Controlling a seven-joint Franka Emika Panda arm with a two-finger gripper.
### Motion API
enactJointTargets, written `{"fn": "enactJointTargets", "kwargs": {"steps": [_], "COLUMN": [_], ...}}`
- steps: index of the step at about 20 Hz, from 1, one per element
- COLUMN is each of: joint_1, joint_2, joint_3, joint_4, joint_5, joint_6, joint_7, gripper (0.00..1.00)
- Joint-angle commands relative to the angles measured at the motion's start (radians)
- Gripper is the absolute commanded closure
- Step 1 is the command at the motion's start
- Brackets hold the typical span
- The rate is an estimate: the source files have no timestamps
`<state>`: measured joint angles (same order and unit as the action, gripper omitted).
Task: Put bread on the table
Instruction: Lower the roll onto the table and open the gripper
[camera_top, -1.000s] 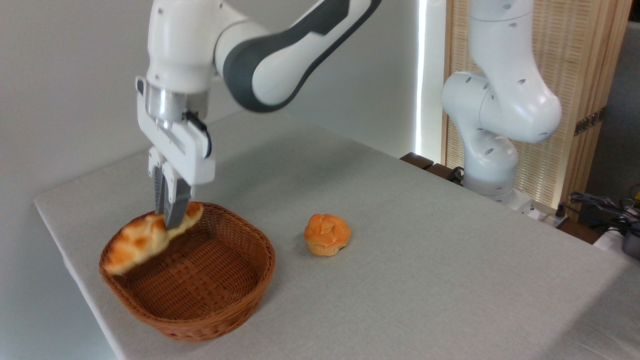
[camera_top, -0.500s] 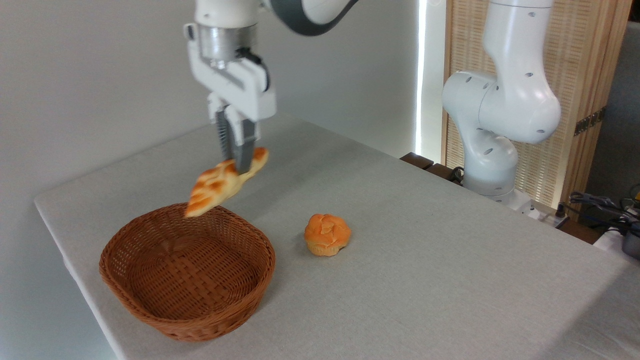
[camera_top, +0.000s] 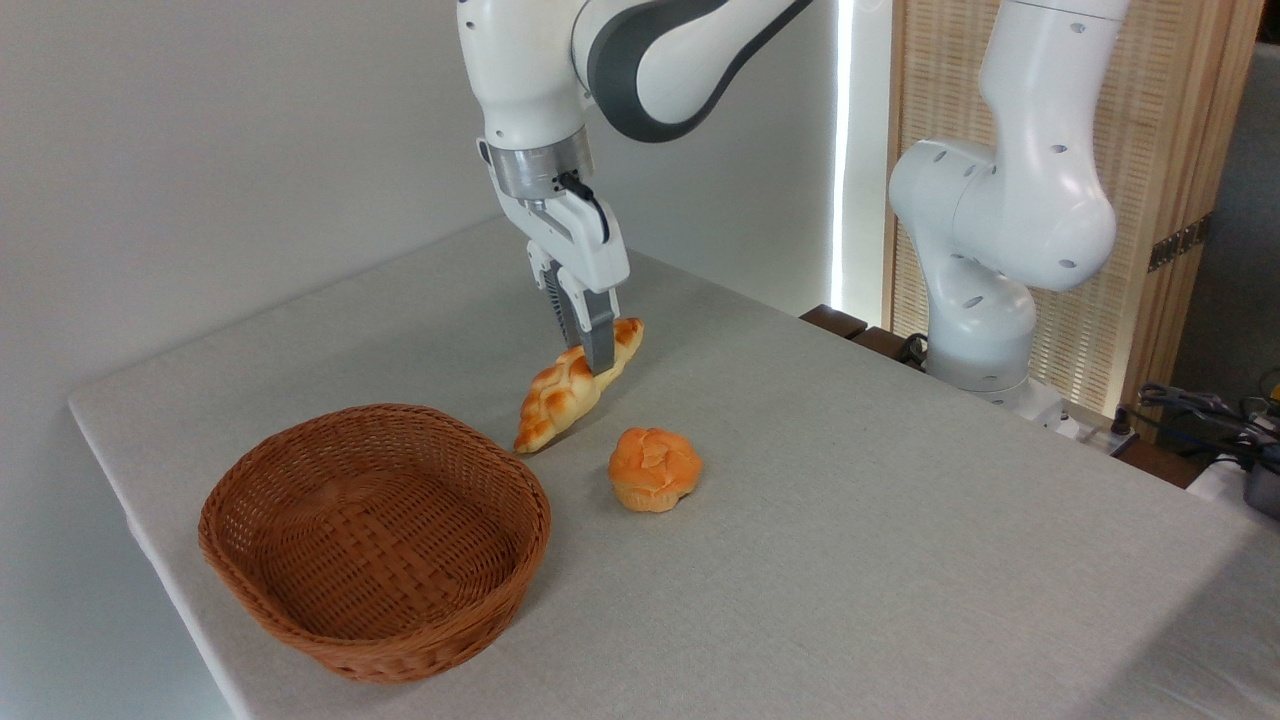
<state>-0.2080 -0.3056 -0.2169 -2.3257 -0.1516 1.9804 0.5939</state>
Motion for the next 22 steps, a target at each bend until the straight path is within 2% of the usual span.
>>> {"fn": "enactJointTargets", "kwargs": {"steps": [1, 4, 6, 13, 15, 17, 19, 22], "joint_1": [-0.034, -0.039, -0.060, -0.051, -0.048, -0.048, -0.050, -0.048], "joint_2": [0.011, 0.011, 0.020, 0.046, 0.057, 0.074, 0.132, 0.267], "joint_3": [0.013, 0.011, 0.011, 0.021, 0.036, 0.101, 0.172, 0.264], "joint_4": [-0.001, 0.000, -0.001, 0.034, 0.122, 0.292, 0.478, 0.685], "joint_5": [-0.008, -0.020, -0.019, -0.008, -0.006, 0.018, 0.096, 0.102], "joint_6": [0.040, 0.041, 0.040, 0.029, -0.015, -0.096, -0.182, -0.274], "joint_7": [0.032, 0.027, 0.026, 0.029, 0.021, 0.024, 0.044, 0.070], "gripper": [0.00, 0.00, 0.00, 0.00, 0.00, 0.00, 0.00, 0.00]}}
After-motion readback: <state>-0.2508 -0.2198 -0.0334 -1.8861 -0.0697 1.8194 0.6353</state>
